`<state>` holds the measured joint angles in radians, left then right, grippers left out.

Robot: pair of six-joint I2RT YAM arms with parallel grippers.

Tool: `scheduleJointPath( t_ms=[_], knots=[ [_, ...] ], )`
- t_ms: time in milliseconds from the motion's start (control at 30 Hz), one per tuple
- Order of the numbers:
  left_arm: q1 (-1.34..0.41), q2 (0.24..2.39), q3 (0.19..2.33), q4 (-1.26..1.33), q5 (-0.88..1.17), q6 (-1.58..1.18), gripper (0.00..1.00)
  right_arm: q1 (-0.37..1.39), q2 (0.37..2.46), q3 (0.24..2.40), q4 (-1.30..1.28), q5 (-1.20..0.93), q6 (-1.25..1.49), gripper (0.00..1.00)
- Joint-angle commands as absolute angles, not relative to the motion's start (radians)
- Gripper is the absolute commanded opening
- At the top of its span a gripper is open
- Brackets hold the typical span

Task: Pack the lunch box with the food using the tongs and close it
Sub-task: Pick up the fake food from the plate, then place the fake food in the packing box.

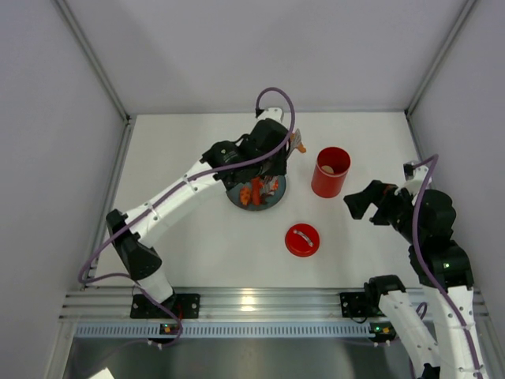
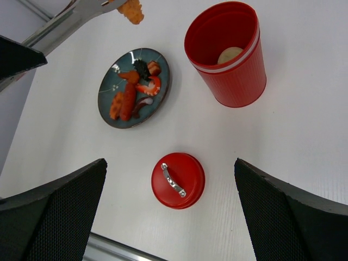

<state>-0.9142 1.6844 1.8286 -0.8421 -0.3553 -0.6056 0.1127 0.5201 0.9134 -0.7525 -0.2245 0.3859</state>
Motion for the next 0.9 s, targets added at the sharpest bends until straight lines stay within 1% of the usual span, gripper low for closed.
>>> scheduleJointPath(
  t_ms=[0, 167, 633, 733, 767, 800, 867],
  knots=[
    [-0.943, 1.727, 1.931, -0.810, -0.345, -0.577, 0.18, 0.103, 0.532, 0.972, -0.752, -0.201, 0.367, 1.00],
    [-0.971, 1.790, 2.023, -0.789, -0.319, -0.558, 0.19, 0.103, 0.532, 0.992, -0.770, -0.183, 0.361, 0.99],
    [-1.000, 1.899, 2.034, -0.677, -0.259, -0.532, 0.20, 0.103, 0.523, 1.009, -0.799, -0.161, 0.350, 0.99],
    [-1.000, 1.911, 2.034, -0.680, -0.255, -0.529, 0.24, 0.104, 0.522, 1.003, -0.795, -0.161, 0.351, 0.99],
    [-0.999, 1.913, 2.034, -0.683, -0.253, -0.529, 0.25, 0.103, 0.520, 0.997, -0.795, -0.161, 0.353, 0.99],
    [-1.000, 1.916, 2.034, -0.686, -0.253, -0.529, 0.29, 0.103, 0.520, 0.996, -0.793, -0.163, 0.353, 0.99],
    [-0.999, 1.919, 2.034, -0.686, -0.252, -0.528, 0.32, 0.103, 0.518, 0.989, -0.792, -0.163, 0.353, 0.99]
  ],
)
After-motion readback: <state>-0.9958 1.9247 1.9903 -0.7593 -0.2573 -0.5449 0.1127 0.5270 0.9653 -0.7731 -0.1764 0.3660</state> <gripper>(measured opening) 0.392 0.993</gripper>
